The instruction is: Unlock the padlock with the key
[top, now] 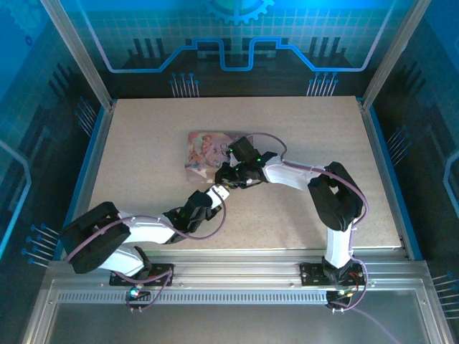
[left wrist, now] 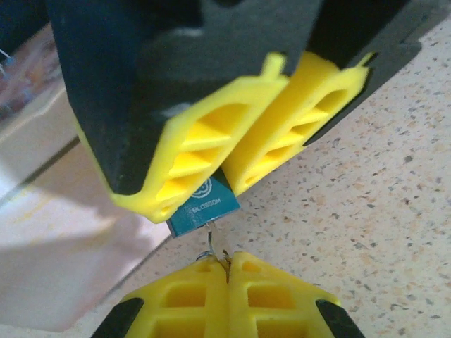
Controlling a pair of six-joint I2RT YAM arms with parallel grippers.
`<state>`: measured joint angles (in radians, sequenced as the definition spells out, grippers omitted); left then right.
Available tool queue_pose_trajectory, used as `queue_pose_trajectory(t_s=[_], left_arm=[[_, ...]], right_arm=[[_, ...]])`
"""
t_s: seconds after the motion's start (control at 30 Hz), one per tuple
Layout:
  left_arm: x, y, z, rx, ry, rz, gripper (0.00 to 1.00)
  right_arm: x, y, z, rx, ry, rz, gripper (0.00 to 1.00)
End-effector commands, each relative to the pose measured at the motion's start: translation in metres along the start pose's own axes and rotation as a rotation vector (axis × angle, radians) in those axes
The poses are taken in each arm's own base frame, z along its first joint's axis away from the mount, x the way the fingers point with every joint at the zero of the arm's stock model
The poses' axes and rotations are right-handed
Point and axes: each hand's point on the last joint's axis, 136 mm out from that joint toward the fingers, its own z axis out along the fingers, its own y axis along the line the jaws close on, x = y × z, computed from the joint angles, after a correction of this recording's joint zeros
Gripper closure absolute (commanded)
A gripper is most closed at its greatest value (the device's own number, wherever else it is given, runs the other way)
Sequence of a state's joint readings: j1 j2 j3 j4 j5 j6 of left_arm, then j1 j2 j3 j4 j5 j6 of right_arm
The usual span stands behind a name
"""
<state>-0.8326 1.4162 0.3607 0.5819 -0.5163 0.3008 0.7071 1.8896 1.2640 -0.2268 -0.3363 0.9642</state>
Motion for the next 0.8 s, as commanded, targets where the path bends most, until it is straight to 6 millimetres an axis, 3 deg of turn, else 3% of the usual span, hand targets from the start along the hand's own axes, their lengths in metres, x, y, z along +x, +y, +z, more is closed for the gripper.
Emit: queue_pose_trajectory(t_s=[0.0,0.2,0.37,0.77], left_arm=[[-0.066,-0.001,-0.012,0.134,-0.212,-0.233,1.00],[-0.053,-0.010,-0.014,0.236,-0.189,-0.379,1.00],[-0.040,-0.009,-0.010,0.250,-0.178,-0.485,1.00],[-0.014,-0.012,-0.001,0.255,-0.117,-0.538,1.00]], right_arm=[[0.013,-0.010,0.011,0.025,0.037,0.032,0.96],[0.012,-0.011,0.006,0.049,0.008,0.009,0.62],[0.011,-0.012,0.003,0.057,-0.006,0.004,0.44],[0.012,-0.020,-0.012,0.088,-0.060,-0.001,0.40]])
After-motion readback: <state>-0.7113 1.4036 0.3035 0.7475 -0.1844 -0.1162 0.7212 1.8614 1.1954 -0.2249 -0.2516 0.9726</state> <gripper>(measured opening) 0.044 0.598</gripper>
